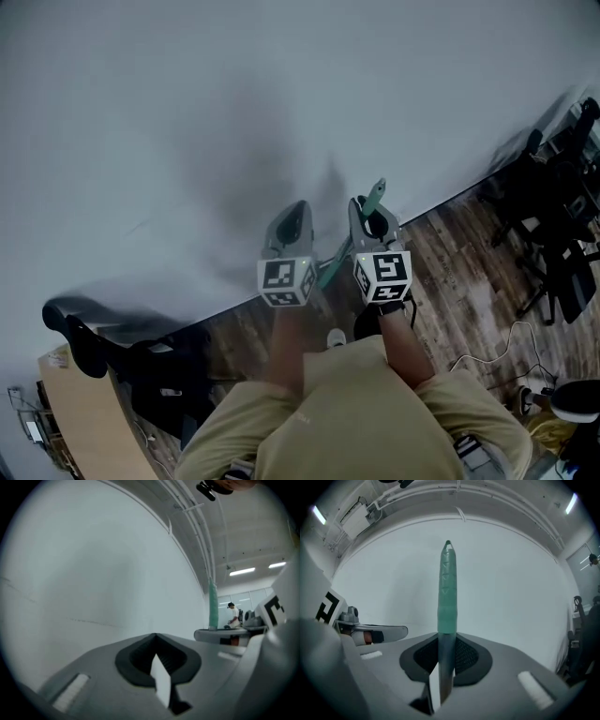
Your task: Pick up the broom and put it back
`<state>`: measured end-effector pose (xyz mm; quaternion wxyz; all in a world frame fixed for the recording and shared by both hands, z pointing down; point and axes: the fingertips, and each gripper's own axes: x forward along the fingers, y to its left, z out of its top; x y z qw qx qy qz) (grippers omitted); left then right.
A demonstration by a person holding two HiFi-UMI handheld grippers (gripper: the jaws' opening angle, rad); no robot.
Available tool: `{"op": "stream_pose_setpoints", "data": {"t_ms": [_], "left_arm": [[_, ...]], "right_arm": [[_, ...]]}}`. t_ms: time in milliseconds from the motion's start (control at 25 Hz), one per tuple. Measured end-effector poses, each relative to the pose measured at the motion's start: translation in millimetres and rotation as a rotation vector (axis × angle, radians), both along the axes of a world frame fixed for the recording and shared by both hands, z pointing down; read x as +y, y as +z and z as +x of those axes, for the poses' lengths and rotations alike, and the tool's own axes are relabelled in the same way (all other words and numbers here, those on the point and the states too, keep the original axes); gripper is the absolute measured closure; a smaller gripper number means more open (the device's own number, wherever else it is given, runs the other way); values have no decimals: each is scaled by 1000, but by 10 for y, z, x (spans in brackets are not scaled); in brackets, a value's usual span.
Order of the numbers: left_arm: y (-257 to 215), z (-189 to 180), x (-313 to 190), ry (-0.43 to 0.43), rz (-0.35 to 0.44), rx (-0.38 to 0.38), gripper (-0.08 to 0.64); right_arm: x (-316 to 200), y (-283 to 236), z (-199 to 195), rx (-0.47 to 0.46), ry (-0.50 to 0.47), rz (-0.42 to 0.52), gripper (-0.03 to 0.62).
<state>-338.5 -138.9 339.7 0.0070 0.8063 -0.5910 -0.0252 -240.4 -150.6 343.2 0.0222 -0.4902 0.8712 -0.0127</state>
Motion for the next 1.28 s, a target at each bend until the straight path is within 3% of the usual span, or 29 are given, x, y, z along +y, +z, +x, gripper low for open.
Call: {"op": "stream_pose_setpoints", "data": {"t_ms": [160,400,600,880,1280], "left_arm": [[-210,165,25,41,2,-99,558],[-418,376,111,100,33,53,558],[-472,823,82,160,28,47,558],[-581,2113,168,335,29,38,558],[-430,4688,705,645,-30,39,557]], "right_arm": [[78,-190,117,16,36,37,538],[174,-300,398,35,90,64,538],[223,-408,875,5,141,78,538],[521,-600,2021,-3,274,117,538],[1264,-547,4417,20,562,100,538]]}}
